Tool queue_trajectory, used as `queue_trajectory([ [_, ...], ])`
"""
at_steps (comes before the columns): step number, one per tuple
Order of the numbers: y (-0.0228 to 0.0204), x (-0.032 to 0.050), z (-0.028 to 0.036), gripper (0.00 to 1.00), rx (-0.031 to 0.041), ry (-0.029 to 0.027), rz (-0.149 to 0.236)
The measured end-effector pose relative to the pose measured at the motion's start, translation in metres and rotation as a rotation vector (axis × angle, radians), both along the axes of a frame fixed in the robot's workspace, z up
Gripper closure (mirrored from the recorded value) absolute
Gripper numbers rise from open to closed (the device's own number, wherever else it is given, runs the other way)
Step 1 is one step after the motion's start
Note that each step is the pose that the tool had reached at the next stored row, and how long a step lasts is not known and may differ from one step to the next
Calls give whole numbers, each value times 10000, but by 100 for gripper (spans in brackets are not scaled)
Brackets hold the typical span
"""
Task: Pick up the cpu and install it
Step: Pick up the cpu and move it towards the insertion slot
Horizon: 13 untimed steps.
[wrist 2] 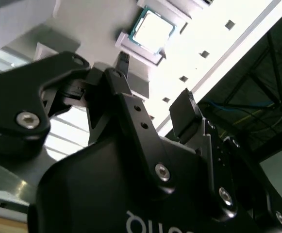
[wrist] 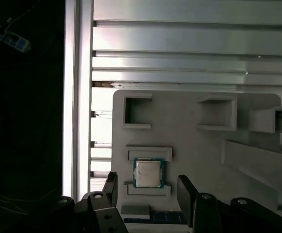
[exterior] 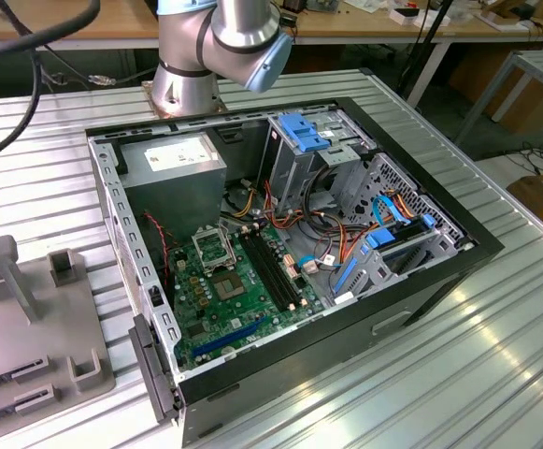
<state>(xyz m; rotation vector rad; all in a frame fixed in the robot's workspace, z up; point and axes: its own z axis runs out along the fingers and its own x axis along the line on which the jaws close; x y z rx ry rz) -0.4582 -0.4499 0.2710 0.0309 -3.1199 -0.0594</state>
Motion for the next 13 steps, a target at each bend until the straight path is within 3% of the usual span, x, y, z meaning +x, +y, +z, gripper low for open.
queue_trajectory([
  [2,-43,1,-50,39,1,-4,2],
  [10,-43,18,-216,39,-17,-12,32],
  [13,-37,27,-254,39,-124,-10,74],
])
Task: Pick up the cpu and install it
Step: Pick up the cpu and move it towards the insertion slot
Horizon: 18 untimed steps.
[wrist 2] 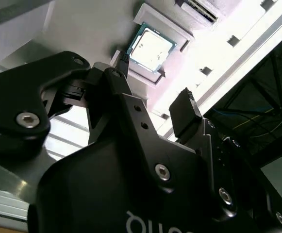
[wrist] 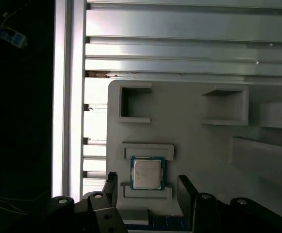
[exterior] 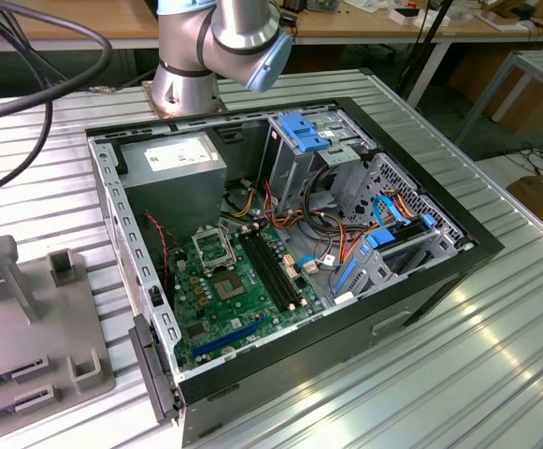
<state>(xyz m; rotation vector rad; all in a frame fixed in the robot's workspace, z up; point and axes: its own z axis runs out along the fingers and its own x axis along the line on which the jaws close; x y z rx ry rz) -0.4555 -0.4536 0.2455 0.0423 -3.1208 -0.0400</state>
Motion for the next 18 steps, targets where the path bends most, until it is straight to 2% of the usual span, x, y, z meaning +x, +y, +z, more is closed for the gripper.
queue_trajectory([
  [1,17,1,-6,39,-75,-2,2],
  [3,63,1,-15,39,-278,-5,0],
  [4,99,1,-28,39,-320,-7,0],
  [6,123,1,-52,39,-332,-23,-48],
  [10,122,1,-100,39,-334,-92,-218],
  [15,68,0,-146,39,-332,-106,31],
  [18,60,-3,-186,39,-331,-112,235],
])
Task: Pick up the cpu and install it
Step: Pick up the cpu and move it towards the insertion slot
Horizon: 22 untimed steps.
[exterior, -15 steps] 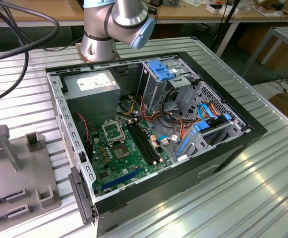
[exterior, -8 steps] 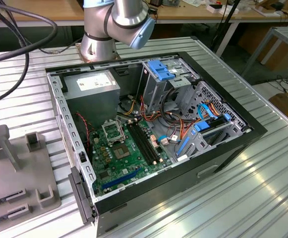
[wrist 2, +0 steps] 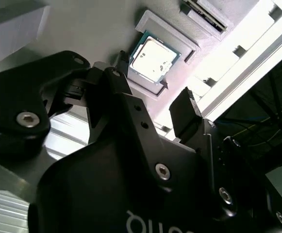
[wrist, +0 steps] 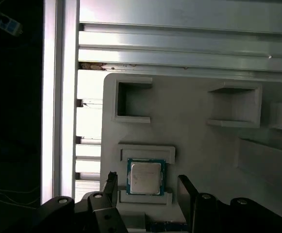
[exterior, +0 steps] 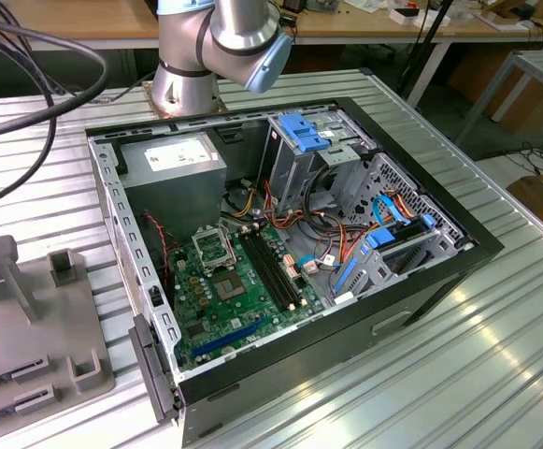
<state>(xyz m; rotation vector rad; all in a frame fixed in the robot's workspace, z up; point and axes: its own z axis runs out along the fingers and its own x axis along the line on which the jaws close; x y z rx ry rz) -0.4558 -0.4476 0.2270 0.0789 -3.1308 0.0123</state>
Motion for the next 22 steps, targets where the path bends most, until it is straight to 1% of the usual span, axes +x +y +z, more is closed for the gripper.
queue_trajectory([
  [5,-3,-5,-93,39,0,-11,28],
  [13,-2,-5,-241,39,0,-11,27],
  [15,-3,-6,-257,39,-1,-10,27],
  [19,-2,-5,-261,39,0,-11,27],
  [22,-3,-5,-277,39,0,-20,27],
])
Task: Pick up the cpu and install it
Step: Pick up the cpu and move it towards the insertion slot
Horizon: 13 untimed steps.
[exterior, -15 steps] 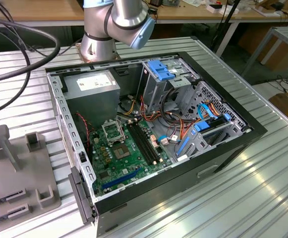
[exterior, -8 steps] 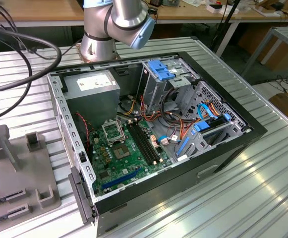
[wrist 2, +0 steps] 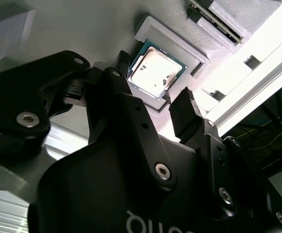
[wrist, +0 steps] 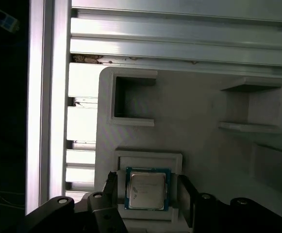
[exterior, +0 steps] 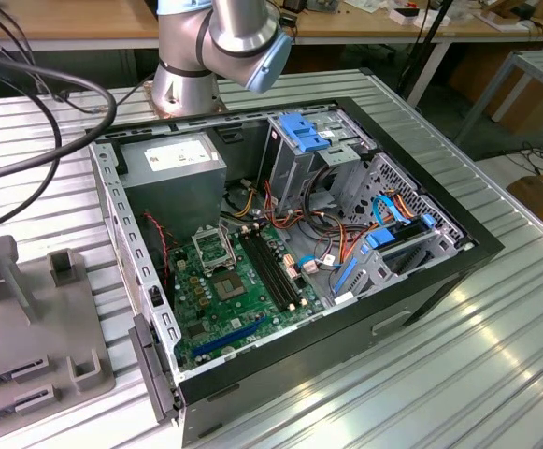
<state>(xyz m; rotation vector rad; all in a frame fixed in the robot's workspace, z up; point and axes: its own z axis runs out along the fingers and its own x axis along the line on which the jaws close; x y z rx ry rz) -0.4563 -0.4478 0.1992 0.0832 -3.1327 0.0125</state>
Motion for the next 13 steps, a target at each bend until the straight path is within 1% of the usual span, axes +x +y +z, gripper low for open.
queue_trajectory([
  [13,-4,0,-27,39,1,-1,-1],
])
